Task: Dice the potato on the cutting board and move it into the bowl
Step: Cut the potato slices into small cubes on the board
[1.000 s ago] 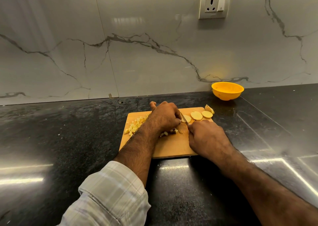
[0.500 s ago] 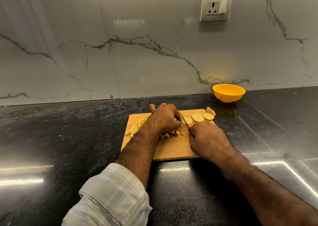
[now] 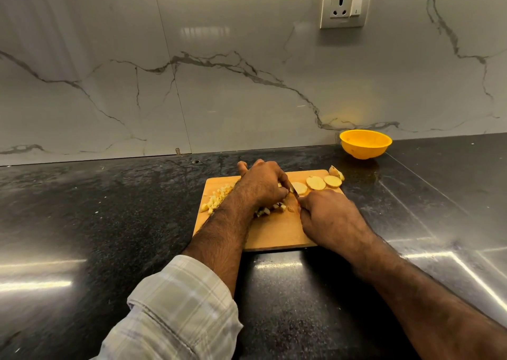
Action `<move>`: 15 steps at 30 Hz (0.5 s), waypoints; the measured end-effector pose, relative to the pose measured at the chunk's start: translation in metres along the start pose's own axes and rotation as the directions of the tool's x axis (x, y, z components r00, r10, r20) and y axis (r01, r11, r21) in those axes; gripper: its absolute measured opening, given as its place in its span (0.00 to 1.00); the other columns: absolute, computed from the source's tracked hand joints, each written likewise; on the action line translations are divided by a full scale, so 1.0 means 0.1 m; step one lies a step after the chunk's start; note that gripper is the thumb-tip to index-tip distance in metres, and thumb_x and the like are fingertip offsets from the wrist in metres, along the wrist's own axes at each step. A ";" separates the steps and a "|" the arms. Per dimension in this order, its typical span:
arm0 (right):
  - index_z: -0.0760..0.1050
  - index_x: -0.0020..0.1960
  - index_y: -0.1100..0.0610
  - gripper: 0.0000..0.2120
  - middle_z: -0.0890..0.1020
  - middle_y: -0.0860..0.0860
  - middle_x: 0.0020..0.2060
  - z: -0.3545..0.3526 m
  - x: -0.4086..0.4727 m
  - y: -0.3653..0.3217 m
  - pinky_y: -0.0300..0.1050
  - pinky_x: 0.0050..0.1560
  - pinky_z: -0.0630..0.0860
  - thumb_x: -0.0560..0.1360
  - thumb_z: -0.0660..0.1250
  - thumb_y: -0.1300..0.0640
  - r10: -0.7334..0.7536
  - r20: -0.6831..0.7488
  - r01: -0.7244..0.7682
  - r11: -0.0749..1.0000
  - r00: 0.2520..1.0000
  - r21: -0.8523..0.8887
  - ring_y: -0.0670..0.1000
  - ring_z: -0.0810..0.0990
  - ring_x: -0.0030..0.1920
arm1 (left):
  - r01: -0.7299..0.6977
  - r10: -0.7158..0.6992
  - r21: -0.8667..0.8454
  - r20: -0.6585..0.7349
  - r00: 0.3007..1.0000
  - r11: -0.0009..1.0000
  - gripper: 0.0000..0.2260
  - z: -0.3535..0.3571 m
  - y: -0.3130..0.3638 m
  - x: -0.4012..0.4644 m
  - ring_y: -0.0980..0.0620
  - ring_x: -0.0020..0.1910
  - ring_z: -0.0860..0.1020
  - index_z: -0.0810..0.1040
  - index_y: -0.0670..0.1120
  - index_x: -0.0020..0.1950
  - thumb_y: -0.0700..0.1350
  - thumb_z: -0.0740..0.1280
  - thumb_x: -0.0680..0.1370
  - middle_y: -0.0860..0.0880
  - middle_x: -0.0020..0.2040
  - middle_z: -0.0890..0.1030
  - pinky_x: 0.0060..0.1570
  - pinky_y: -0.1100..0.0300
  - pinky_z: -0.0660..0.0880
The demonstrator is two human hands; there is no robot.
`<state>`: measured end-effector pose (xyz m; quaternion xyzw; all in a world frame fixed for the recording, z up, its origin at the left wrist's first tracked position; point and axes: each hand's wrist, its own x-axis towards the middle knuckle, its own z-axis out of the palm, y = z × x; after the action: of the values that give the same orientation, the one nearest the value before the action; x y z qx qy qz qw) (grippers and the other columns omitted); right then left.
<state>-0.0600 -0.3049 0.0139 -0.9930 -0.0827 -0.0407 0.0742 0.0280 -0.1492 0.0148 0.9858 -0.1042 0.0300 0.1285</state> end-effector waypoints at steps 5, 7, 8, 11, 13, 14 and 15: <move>0.81 0.67 0.48 0.16 0.84 0.49 0.53 0.01 0.02 0.09 0.49 0.52 0.83 0.83 0.62 0.47 0.007 -0.014 -0.006 0.996 1.000 0.084 0.48 0.80 0.49 | 0.006 -0.006 0.010 -0.013 1.000 1.000 0.04 0.04 0.01 0.00 0.50 0.74 0.66 0.85 0.59 0.52 0.56 0.72 0.80 0.58 0.62 0.79 0.75 0.31 0.49; 0.81 0.66 0.48 0.16 0.84 0.50 0.55 0.02 -0.03 0.16 0.51 0.52 0.83 0.83 0.62 0.46 0.045 -0.126 -0.028 0.990 0.991 0.135 0.50 0.80 0.51 | -0.002 0.004 0.034 -0.033 0.999 0.999 0.08 0.06 0.06 0.00 0.49 0.72 0.68 0.85 0.57 0.51 0.59 0.69 0.81 0.56 0.59 0.80 0.75 0.29 0.48; 0.81 0.66 0.48 0.16 0.85 0.51 0.55 0.01 -0.04 0.21 0.53 0.53 0.83 0.84 0.62 0.46 0.076 -0.191 -0.048 0.988 0.979 0.149 0.51 0.80 0.51 | -0.005 0.008 0.062 -0.049 0.999 0.998 0.11 0.08 0.09 0.00 0.49 0.71 0.69 0.84 0.56 0.51 0.61 0.68 0.81 0.56 0.58 0.80 0.75 0.28 0.47; 0.78 0.69 0.47 0.16 0.83 0.54 0.59 -0.03 -0.05 0.33 0.54 0.53 0.82 0.84 0.61 0.45 0.152 -0.230 -0.123 0.983 0.961 0.137 0.55 0.80 0.56 | 0.010 0.005 0.159 -0.099 0.995 0.987 0.19 0.13 0.19 0.01 0.47 0.71 0.71 0.83 0.54 0.52 0.67 0.62 0.81 0.53 0.59 0.81 0.74 0.26 0.46; 0.77 0.69 0.47 0.17 0.82 0.54 0.61 -0.06 -0.03 0.37 0.53 0.52 0.81 0.84 0.61 0.45 0.190 -0.177 -0.171 0.978 0.966 0.116 0.55 0.80 0.57 | 0.039 -0.023 0.173 -0.098 0.995 0.984 0.25 0.15 0.23 0.03 0.45 0.73 0.69 0.82 0.53 0.54 0.72 0.60 0.79 0.51 0.62 0.81 0.74 0.23 0.45; 0.77 0.69 0.47 0.17 0.82 0.54 0.60 -0.08 -0.02 0.38 0.53 0.52 0.81 0.84 0.61 0.45 0.200 -0.157 -0.184 0.977 0.967 0.111 0.55 0.80 0.56 | 0.049 -0.034 0.175 -0.089 0.995 0.983 0.27 0.16 0.24 0.04 0.45 0.74 0.69 0.82 0.53 0.55 0.74 0.60 0.77 0.51 0.63 0.81 0.73 0.23 0.45; 0.77 0.69 0.48 0.16 0.82 0.54 0.60 -0.08 -0.02 0.39 0.53 0.51 0.82 0.84 0.62 0.45 0.209 -0.140 -0.195 0.975 0.968 0.109 0.55 0.80 0.56 | 0.049 -0.035 0.177 -0.080 0.996 0.983 0.27 0.16 0.25 0.04 0.45 0.74 0.68 0.81 0.54 0.56 0.75 0.61 0.76 0.51 0.64 0.81 0.73 0.23 0.45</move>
<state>-0.0560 -0.3444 0.0162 -0.9857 0.0231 -0.1037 0.1310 0.0268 -0.1779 0.0055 0.9934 -0.0753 0.0740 0.0442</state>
